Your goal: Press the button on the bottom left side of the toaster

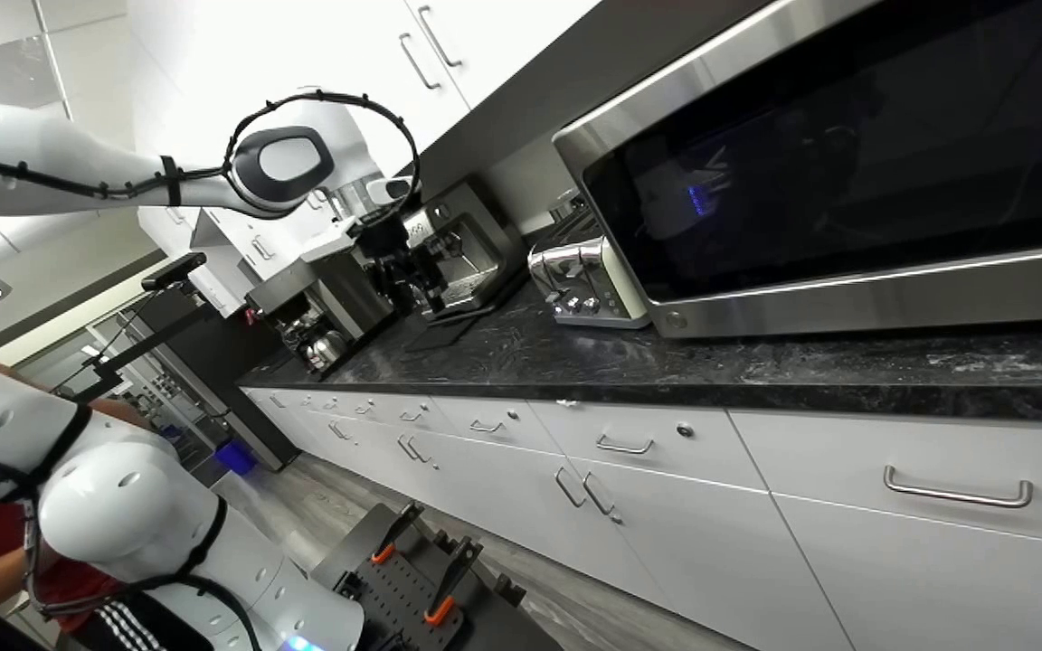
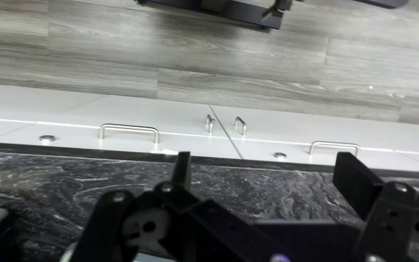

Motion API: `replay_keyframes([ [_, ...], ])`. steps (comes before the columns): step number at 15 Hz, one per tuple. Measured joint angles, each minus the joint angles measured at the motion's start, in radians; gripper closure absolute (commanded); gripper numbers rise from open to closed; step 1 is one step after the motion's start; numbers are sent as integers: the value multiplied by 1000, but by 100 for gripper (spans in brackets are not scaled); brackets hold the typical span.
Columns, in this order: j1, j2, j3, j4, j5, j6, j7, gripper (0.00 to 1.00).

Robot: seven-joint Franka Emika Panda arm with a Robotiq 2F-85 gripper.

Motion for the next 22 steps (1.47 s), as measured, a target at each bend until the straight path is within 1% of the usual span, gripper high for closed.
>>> replay_keyframes([
  [2, 20, 15, 25, -2, 103, 62, 66, 0],
  [4, 34, 42, 60, -8, 168, 191, 144, 0],
  [6, 43, 85, 105, -15, 179, 335, 228, 0],
  [7, 46, 108, 125, -15, 171, 385, 263, 0],
  [9, 50, 139, 143, -14, 166, 426, 294, 0],
  [12, 49, 145, 141, -12, 166, 429, 294, 0],
  [13, 49, 145, 140, -12, 167, 429, 294, 1],
  [14, 50, 146, 140, -14, 167, 434, 294, 26],
  [15, 51, 148, 142, -19, 168, 451, 294, 26],
  [16, 52, 153, 143, -27, 175, 485, 294, 31],
  [17, 57, 163, 144, -36, 186, 535, 294, 40],
  [19, 69, 197, 148, -61, 212, 679, 294, 57],
  [20, 76, 218, 150, -72, 225, 755, 294, 63],
  [22, 84, 269, 159, -84, 238, 895, 298, 78],
])
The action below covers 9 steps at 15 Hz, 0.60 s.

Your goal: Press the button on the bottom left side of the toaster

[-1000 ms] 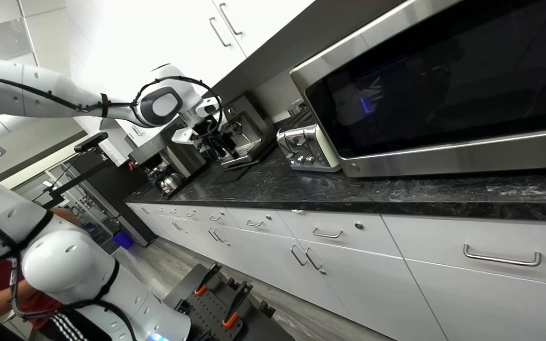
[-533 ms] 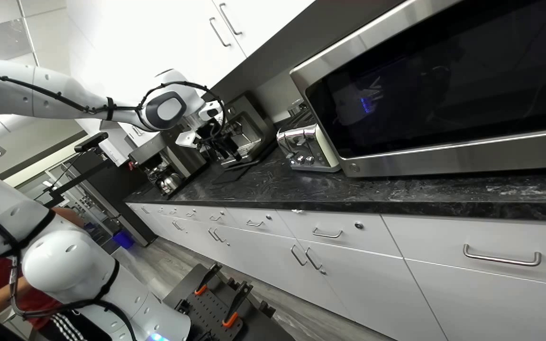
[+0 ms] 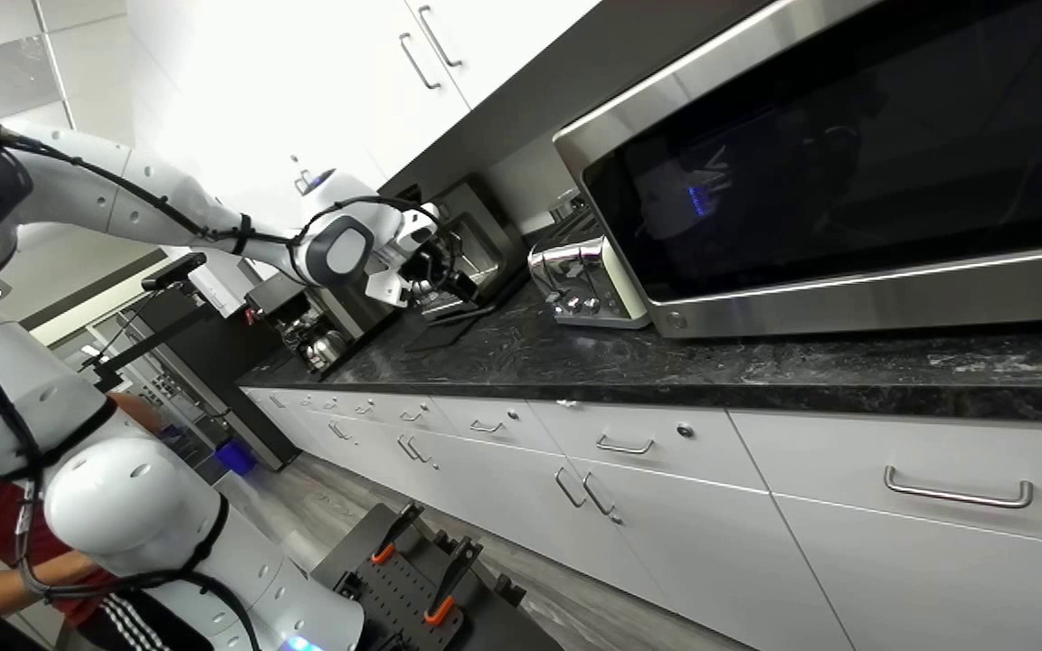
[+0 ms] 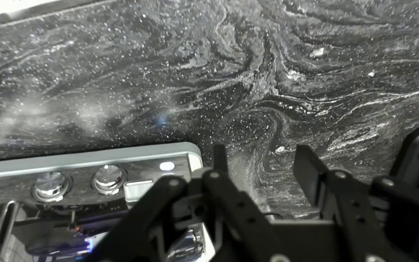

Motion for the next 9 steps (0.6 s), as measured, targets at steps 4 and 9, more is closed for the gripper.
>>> replay_keyframes([
  [4, 1, 118, -13, -6, -147, 177, 149, 100],
  [9, 95, 238, -236, 21, -462, 242, 415, 99],
])
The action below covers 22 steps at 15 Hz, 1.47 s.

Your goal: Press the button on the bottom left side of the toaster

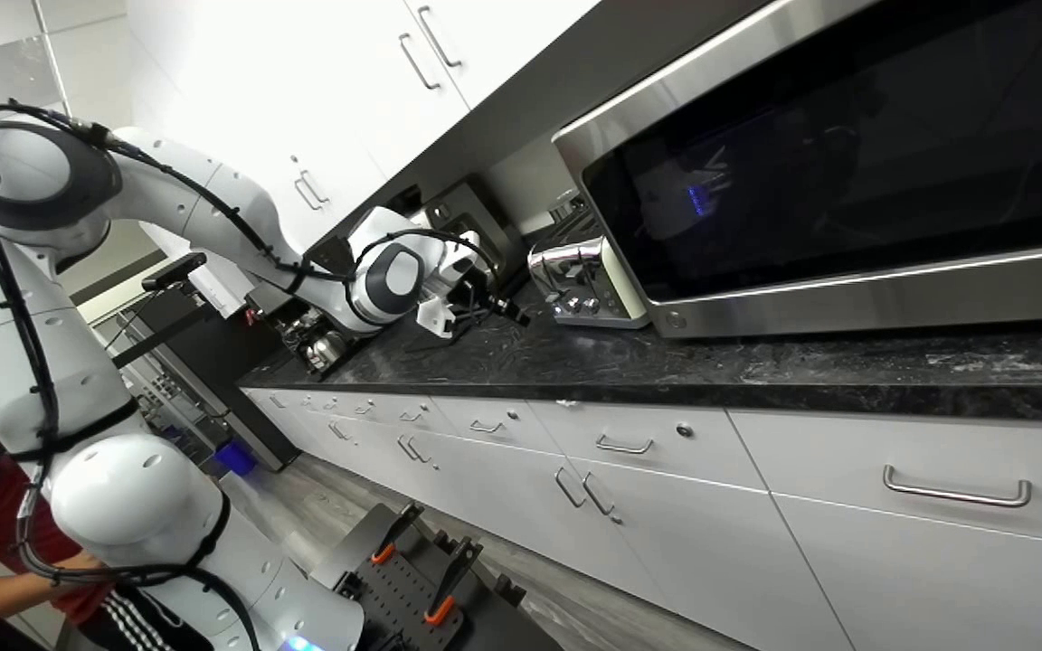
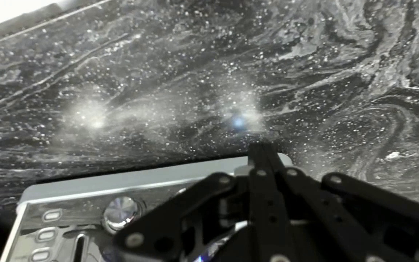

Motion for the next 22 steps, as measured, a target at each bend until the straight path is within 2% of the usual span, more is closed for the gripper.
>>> replay_keyframes([
  [8, 39, 40, -20, 35, -2, 0, 14, 100],
  [22, 245, 199, -216, 196, -10, 0, 16, 100],
])
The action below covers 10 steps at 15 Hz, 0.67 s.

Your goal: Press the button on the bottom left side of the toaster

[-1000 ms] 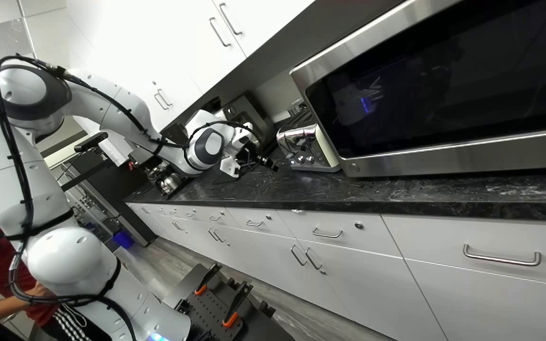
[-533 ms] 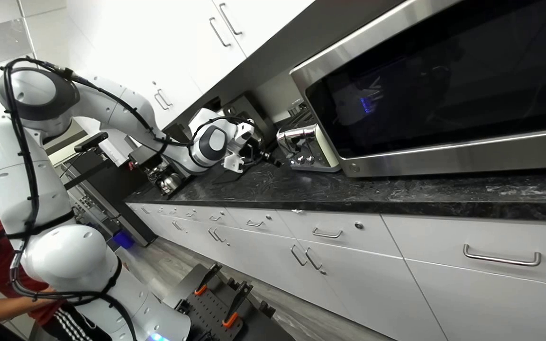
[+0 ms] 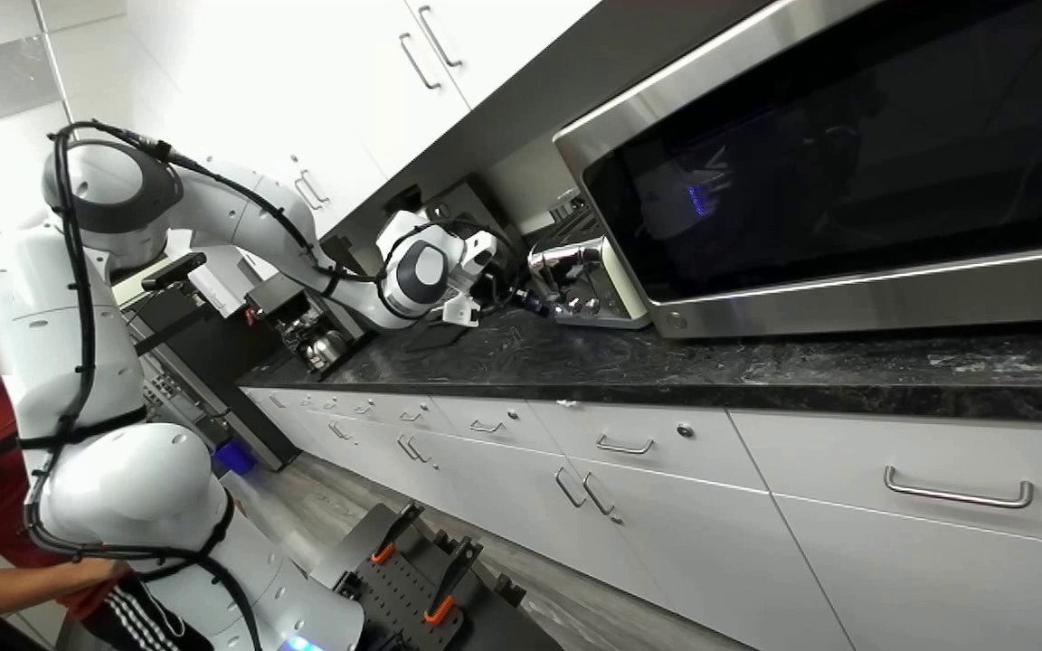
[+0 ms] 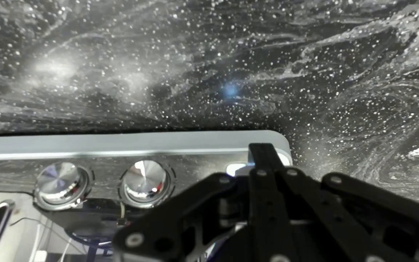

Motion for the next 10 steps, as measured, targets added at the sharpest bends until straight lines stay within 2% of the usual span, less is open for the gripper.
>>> replay_keyframes([
  [4, 43, 41, -53, 31, 3, 0, 1, 100],
  [10, 85, 57, -93, 38, 6, -3, 2, 100],
])
